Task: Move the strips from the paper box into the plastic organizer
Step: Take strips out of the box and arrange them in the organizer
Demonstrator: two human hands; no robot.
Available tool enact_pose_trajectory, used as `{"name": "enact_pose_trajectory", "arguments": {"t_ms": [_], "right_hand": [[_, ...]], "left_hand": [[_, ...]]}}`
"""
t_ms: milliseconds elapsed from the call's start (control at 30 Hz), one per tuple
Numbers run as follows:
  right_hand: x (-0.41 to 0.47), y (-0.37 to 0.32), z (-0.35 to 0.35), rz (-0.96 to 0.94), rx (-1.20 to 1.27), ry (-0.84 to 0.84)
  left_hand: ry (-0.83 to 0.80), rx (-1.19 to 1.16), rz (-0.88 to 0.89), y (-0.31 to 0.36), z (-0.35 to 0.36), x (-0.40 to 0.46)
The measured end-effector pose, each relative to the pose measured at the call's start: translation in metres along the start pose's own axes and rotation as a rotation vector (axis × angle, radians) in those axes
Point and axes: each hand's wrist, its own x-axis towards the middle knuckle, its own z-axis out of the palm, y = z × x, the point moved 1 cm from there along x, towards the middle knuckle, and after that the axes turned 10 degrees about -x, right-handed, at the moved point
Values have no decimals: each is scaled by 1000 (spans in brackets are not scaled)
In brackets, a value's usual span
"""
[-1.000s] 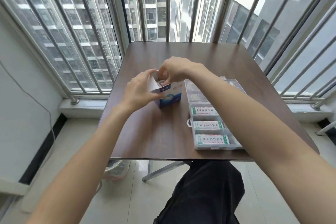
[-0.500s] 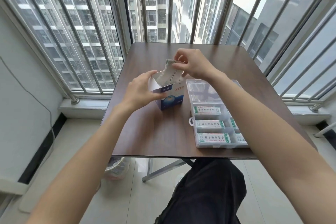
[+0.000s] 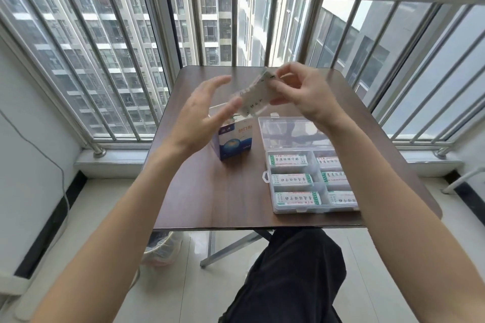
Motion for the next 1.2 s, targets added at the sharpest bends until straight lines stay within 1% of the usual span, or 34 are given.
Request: {"name": "enact_pose_trajectory", "arguments": {"t_ms": [67,100,200,267,333,433,567,667,833,933,1100,1200], "right_hand": [[-26,7,-7,60,22,-57],[-36,13,-9,82,18,-61],[-65,32,-12,151,37,-2],[-81,41,-14,181,59,53],[-93,46,-16,206,90,101],[-103,54,-17,244,76,143],[-108,61,-17,307,-65,150],[-107,63,-15,283,-115,171],[-110,65,-18,268,-48,118],[-112,68,-25,304,17,141],[-112,70,-29,293,-80,120],[-112,71,-31,291,41,117]], "left_hand": [[-149,-195,-68,18,15,-1],[-232,-251,-124,22,24,-2],[-441,-383,-255,21,58,-13],[-524,-501,-302,17,78,-23],[-507,-559,-322,15,92,-29],[-425,-589,-336,12,104,-33],[-394,-572,-356,9,113,-36],[-386,-575,-375,10,115,-36],[-336,-576,-380,6,111,-35],[-260,-569,-366,-1,106,-35],[-177,-482,-332,-13,92,-36],[-145,-465,-336,-19,84,-38]]}}
